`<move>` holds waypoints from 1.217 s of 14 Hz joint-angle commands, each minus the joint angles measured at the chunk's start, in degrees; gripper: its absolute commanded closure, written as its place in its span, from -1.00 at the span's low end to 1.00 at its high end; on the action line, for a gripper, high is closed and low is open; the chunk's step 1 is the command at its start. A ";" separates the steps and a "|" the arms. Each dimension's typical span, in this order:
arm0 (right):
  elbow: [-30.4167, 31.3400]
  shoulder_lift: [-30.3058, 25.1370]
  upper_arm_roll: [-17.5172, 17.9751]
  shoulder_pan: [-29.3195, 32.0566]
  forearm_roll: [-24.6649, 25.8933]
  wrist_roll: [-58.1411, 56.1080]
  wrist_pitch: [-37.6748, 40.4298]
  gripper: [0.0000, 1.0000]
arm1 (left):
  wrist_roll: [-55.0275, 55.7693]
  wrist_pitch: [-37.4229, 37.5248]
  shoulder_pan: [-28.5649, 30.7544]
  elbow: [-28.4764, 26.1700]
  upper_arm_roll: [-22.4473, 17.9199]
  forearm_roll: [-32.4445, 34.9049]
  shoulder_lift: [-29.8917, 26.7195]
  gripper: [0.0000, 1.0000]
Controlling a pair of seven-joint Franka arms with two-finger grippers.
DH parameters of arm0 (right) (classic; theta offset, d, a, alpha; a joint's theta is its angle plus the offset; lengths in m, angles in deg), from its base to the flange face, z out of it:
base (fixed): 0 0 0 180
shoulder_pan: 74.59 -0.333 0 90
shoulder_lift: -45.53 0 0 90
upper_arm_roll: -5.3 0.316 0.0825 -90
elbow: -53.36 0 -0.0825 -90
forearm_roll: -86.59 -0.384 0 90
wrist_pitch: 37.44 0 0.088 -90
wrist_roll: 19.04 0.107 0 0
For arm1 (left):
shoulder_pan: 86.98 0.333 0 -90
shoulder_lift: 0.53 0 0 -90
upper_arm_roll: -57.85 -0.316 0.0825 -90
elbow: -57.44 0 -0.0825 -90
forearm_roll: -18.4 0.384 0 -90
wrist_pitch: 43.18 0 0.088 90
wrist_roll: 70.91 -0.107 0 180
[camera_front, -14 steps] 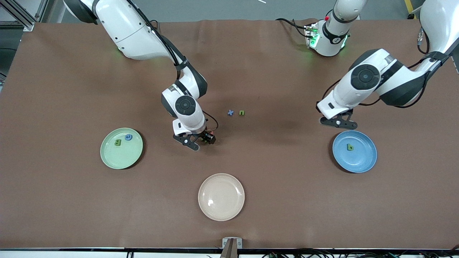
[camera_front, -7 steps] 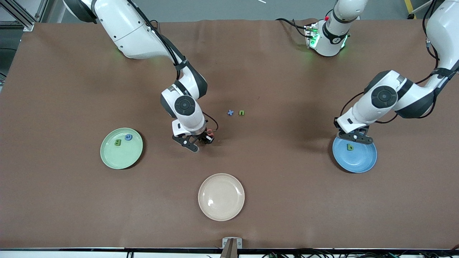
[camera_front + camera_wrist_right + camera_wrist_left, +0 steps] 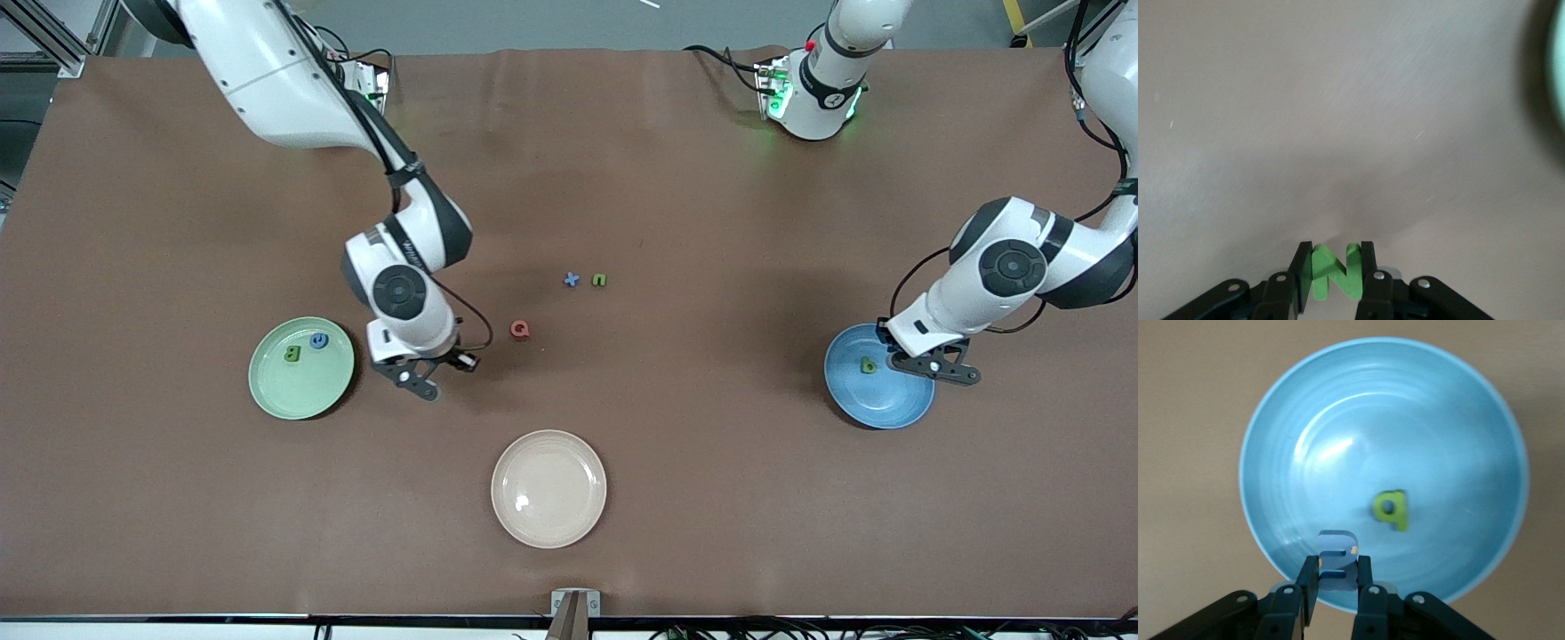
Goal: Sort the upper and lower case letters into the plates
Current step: 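Place the 3 on the blue plate while the right gripper places N on green plate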
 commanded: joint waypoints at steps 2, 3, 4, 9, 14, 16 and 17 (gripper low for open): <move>8.02 -7.65 1.05 8.22 1.16 -13.20 0.64 0.99 | -0.46 -4.42 -2.98 2.14 -5.84 1.00 -0.05 0.96; 9.26 -8.79 1.05 10.42 1.16 -17.24 0.64 0.99 | -0.28 -4.43 -4.12 3.02 -6.28 0.82 -0.05 0.96; 10.23 -9.41 1.05 12.35 1.16 -20.41 0.56 0.99 | 0.42 -4.43 -5.61 3.81 -7.42 0.82 -0.05 0.96; 13.39 -10.30 1.14 17.99 0.98 -29.58 -1.37 0.99 | 0.51 -4.43 -7.03 5.05 -8.84 -0.23 0.91 0.93; 20.51 -9.95 1.14 19.84 0.98 -31.08 -11.55 0.99 | 0.69 -4.43 -7.91 5.05 -10.07 -4.09 1.44 0.92; 22.27 -9.86 1.14 20.19 0.98 -31.25 -14.02 0.99 | 0.69 -4.43 -8.00 5.05 -10.07 -5.06 1.44 0.90; 22.45 -9.86 1.14 20.54 0.98 -31.86 -14.12 0.99 | 0.86 -4.43 -8.35 5.14 -10.07 -6.20 1.36 0.86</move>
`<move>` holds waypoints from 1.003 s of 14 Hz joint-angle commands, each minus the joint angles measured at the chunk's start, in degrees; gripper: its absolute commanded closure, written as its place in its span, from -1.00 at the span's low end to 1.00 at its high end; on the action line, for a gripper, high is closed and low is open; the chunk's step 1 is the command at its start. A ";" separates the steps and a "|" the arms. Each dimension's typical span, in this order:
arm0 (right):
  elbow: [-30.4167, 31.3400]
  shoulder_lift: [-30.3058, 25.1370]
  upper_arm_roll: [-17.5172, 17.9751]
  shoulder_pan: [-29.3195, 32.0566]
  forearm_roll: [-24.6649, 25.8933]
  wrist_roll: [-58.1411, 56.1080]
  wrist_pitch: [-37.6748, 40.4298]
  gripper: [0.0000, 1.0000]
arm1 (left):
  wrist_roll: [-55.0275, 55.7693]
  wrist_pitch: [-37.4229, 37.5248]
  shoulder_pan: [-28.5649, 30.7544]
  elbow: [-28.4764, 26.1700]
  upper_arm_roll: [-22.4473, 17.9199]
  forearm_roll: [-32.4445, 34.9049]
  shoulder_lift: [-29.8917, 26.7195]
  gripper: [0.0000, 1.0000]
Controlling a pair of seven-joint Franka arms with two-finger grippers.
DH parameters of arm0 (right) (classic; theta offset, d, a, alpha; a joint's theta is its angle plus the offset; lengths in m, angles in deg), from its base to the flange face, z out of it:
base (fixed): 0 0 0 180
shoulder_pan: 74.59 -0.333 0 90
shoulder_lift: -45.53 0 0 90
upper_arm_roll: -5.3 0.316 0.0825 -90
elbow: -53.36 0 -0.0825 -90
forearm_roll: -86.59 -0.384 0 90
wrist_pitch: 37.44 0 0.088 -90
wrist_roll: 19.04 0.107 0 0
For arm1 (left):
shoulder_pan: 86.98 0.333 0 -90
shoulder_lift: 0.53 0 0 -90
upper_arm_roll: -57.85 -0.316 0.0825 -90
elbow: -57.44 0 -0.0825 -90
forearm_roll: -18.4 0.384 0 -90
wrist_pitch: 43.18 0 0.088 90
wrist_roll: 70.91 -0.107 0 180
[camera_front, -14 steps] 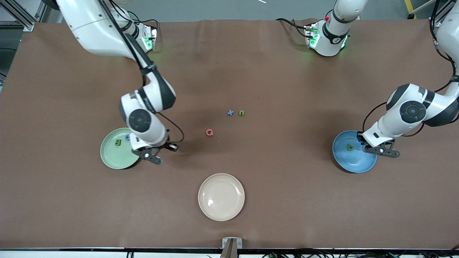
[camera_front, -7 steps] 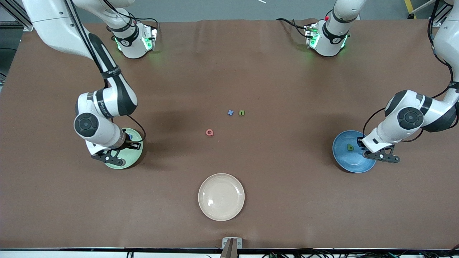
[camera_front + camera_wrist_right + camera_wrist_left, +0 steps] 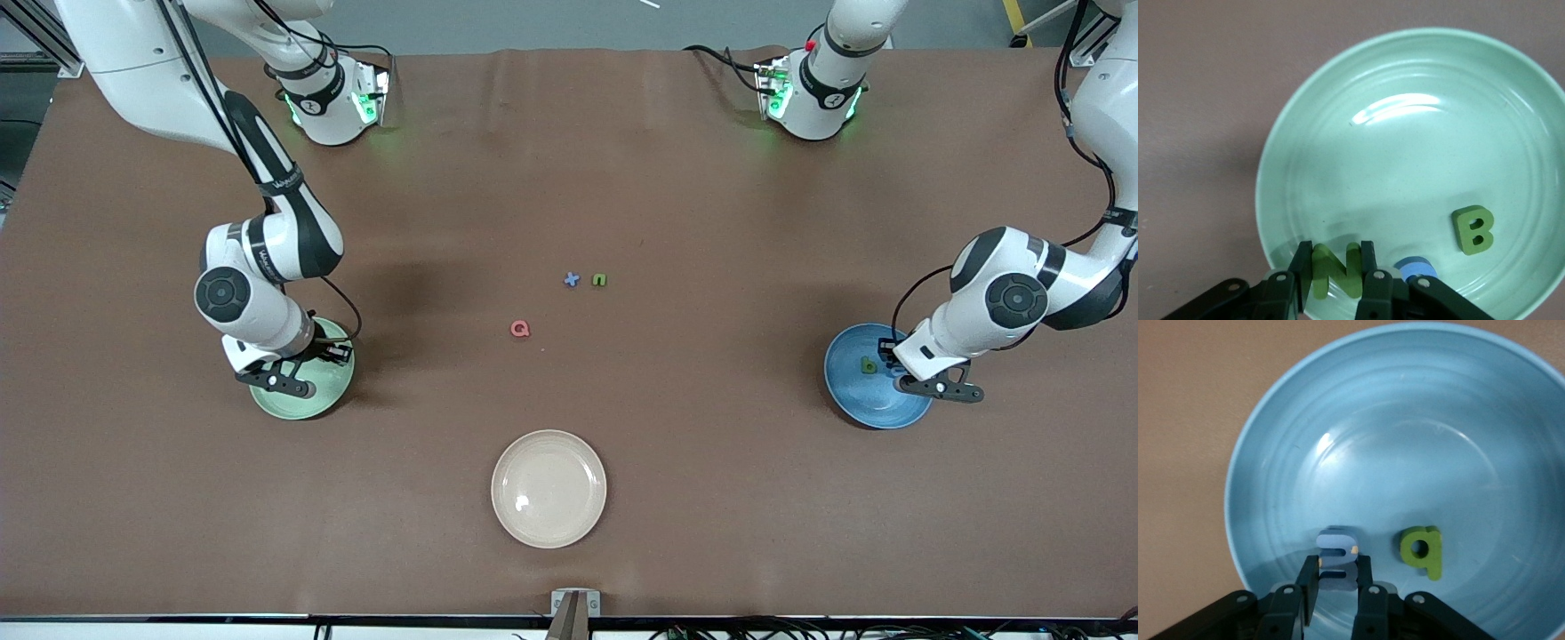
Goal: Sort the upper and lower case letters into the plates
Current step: 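Place the 3 on the blue plate while the right gripper places N on green plate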
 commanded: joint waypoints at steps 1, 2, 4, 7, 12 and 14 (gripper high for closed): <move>2.60 -1.68 1.19 2.48 0.97 -1.62 -1.52 0.98 | 0.83 0.26 -1.43 1.70 -0.20 -2.82 -0.15 0.76; 2.60 -1.59 1.19 2.66 0.97 -1.80 -1.52 0.96 | 1.01 1.31 -2.13 2.32 0.15 -3.70 -0.76 0.44; 2.51 -1.50 1.19 2.66 0.88 -1.72 -1.52 0.91 | 0.83 4.73 -2.05 2.59 2.77 -6.86 -1.73 -1.00; 2.16 -1.42 1.28 2.57 0.53 -1.72 -1.52 0.53 | 2.84 15.78 -2.05 6.97 10.58 -11.86 -2.26 -1.00; 0.93 -1.50 1.28 2.57 0.62 -1.72 -0.64 -1.00 | 16.08 25.74 -5.11 9.62 19.65 -15.48 -2.26 -1.00; -0.82 -1.85 1.81 1.96 0.44 -1.28 2.06 -1.00 | 25.39 27.59 -10.72 9.71 20.54 -16.45 -2.26 -1.00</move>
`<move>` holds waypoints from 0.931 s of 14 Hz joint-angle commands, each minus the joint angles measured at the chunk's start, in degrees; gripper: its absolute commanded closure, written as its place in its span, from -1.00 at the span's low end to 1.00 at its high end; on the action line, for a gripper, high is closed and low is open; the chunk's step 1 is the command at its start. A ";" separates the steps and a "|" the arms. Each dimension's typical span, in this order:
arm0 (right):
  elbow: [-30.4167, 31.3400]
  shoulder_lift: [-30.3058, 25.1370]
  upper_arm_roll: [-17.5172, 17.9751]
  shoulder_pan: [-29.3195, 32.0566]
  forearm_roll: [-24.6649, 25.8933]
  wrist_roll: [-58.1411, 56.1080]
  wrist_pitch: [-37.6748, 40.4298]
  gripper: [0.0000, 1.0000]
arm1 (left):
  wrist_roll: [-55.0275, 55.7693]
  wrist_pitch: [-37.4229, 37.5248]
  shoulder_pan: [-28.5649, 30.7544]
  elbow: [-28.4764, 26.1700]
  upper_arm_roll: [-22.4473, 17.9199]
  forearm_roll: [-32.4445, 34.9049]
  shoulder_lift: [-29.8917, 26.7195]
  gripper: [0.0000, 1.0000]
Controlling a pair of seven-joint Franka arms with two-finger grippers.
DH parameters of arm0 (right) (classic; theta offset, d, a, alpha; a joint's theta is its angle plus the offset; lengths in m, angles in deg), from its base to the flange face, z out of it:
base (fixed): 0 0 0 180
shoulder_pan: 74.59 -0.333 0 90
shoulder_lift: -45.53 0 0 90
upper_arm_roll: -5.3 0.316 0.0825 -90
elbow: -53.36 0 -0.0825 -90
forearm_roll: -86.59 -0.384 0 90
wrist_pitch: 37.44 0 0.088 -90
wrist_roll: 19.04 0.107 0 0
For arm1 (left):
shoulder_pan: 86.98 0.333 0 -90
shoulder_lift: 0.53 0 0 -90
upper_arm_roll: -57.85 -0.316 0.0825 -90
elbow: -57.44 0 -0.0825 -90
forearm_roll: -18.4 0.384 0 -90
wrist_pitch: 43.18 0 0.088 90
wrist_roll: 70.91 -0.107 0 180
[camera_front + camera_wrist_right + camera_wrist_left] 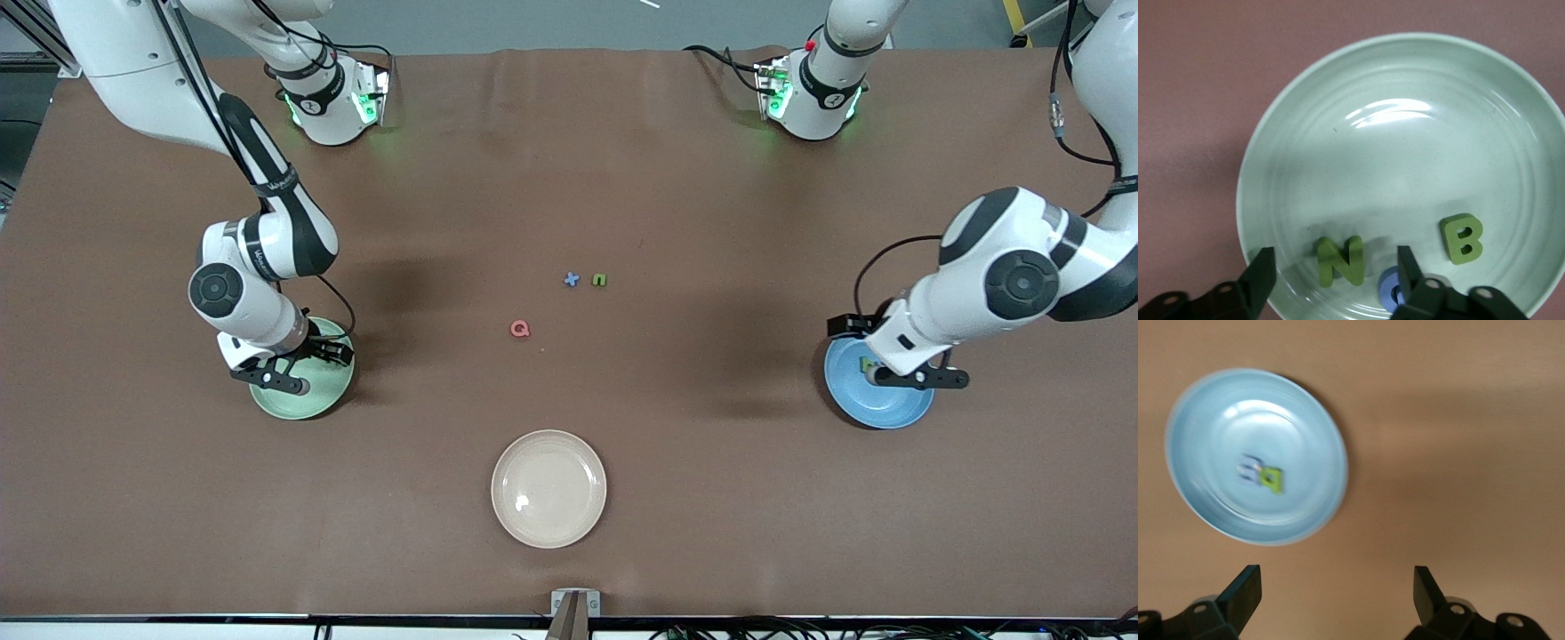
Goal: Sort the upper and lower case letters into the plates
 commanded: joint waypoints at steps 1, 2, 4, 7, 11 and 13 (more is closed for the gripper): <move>-2.51 -1.82 1.78 -0.17 0.44 1.82 6.70 -1.00 | 12.41 2.49 -7.94 0.48 0.53 -1.41 -1.04 -1.00; -4.36 -1.74 2.57 -1.31 0.36 5.49 8.91 -1.00 | 18.55 2.50 -11.97 0.65 0.62 -1.41 -1.04 -1.00; -5.51 -1.56 3.45 -4.91 0.36 14.62 9.11 -1.00 | 27.89 2.50 -19.27 2.93 0.27 -1.49 -0.43 -1.00; -7.88 -0.42 3.46 -11.59 0.36 27.02 8.76 -1.00 | 38.44 2.41 -30.43 6.09 -2.96 -1.67 -0.08 -1.00; -10.70 3.36 3.37 -16.95 0.44 37.41 7.54 -1.00 | 46.11 1.62 -45.90 9.79 -11.05 -3.86 0.19 -1.00; -10.62 4.24 3.28 -19.33 1.49 36.83 5.52 -1.00 | 46.38 -4.93 -51.45 10.85 -16.05 -6.67 0.98 -1.00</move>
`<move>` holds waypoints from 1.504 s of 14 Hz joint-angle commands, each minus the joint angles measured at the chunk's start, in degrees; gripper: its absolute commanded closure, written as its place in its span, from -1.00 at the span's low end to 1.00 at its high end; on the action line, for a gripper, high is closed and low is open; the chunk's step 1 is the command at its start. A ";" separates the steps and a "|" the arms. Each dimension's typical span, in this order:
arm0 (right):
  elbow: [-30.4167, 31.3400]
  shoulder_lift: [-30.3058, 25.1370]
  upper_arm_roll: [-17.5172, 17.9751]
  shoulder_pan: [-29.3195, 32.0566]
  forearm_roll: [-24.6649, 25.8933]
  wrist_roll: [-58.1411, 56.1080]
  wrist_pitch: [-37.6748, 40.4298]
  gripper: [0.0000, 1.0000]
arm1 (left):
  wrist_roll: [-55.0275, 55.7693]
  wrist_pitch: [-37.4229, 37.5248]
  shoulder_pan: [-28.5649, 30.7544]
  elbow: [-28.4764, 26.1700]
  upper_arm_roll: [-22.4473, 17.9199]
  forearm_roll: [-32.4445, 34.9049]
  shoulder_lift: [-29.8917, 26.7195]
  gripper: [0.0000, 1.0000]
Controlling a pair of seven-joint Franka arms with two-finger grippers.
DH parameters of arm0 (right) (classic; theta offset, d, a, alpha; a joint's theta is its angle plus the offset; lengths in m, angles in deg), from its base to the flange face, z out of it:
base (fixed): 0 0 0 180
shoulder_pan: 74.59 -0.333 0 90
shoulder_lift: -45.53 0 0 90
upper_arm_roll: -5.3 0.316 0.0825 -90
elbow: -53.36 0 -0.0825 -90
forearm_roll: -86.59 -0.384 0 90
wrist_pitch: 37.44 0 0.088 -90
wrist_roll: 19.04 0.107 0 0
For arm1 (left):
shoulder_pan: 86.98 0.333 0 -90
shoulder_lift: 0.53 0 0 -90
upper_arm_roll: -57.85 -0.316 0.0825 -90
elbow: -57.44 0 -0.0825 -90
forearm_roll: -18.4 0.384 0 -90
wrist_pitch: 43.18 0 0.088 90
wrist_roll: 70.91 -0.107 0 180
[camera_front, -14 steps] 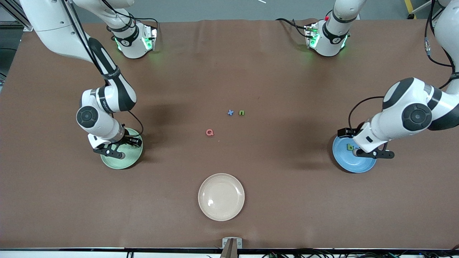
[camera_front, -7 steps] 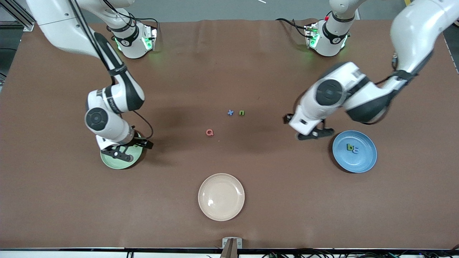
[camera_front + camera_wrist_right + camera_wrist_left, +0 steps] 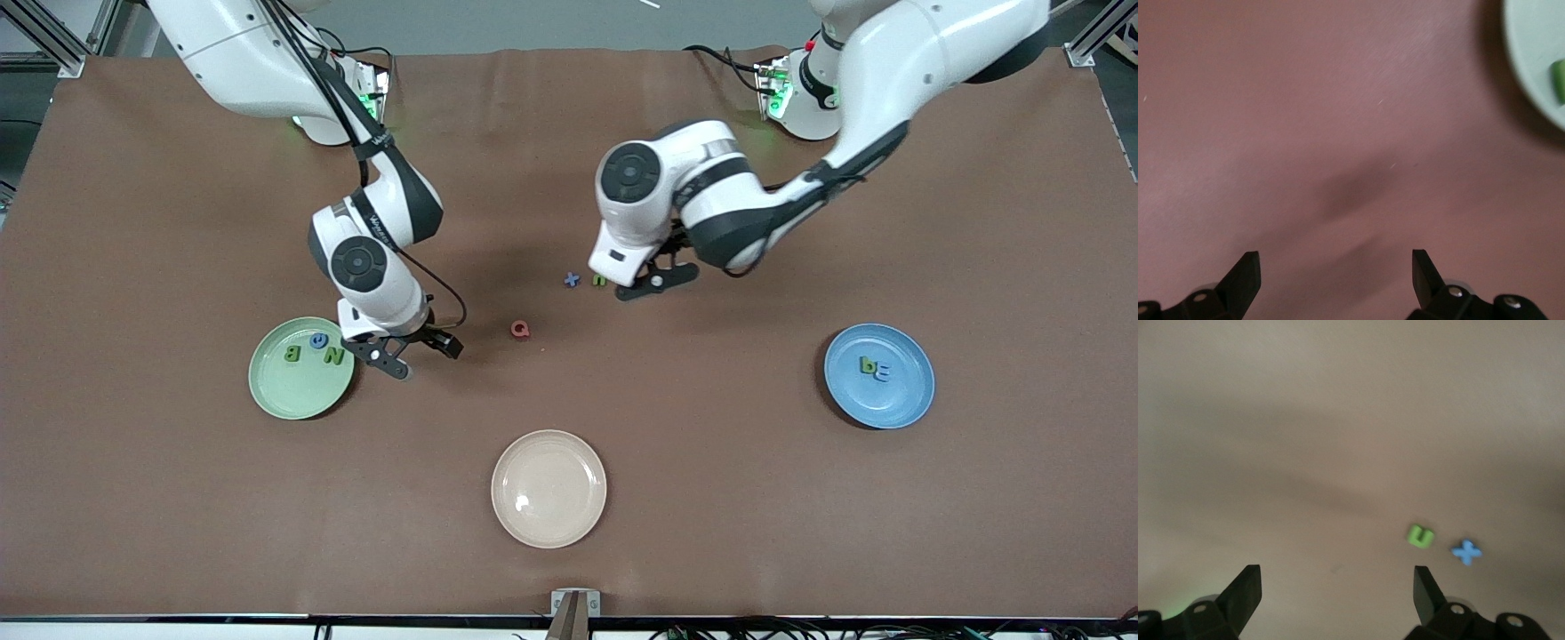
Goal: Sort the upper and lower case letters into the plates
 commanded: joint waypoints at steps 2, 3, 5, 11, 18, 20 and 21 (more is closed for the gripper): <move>-1.47 2.78 -0.28 -3.35 1.40 -4.70 -3.93 -1.00 | 2.23 -10.65 -9.73 2.50 -8.97 -3.90 0.64 -1.00; -1.47 3.05 -0.28 -4.39 1.31 -5.08 -6.12 -1.00 | 3.38 -13.03 -12.37 2.59 -11.61 -3.82 0.64 -1.00; -1.90 3.93 -0.37 -6.33 1.04 -4.56 -7.02 -1.00 | 3.30 -16.98 -15.63 2.85 -15.40 -3.65 0.64 -1.00; -5.06 7.62 -1.68 -11.69 1.84 8.61 -6.67 -1.00 | 3.48 -23.77 -18.80 2.59 -19.36 -2.94 1.43 -1.00; -6.48 9.56 -4.85 -16.09 1.92 16.80 -6.84 -0.98 | 2.51 -23.25 -17.75 -0.31 -19.81 -2.85 -0.24 -1.00; -6.48 9.91 -4.94 -16.71 1.84 16.89 -6.93 -0.95 | 2.69 -23.24 -17.75 -0.31 -19.81 -2.85 -0.41 -1.00; -6.48 10.00 -4.85 -16.88 1.84 16.98 -6.93 -0.93 | 3.12 -23.16 -17.75 -0.48 -19.81 -2.85 -0.85 -1.00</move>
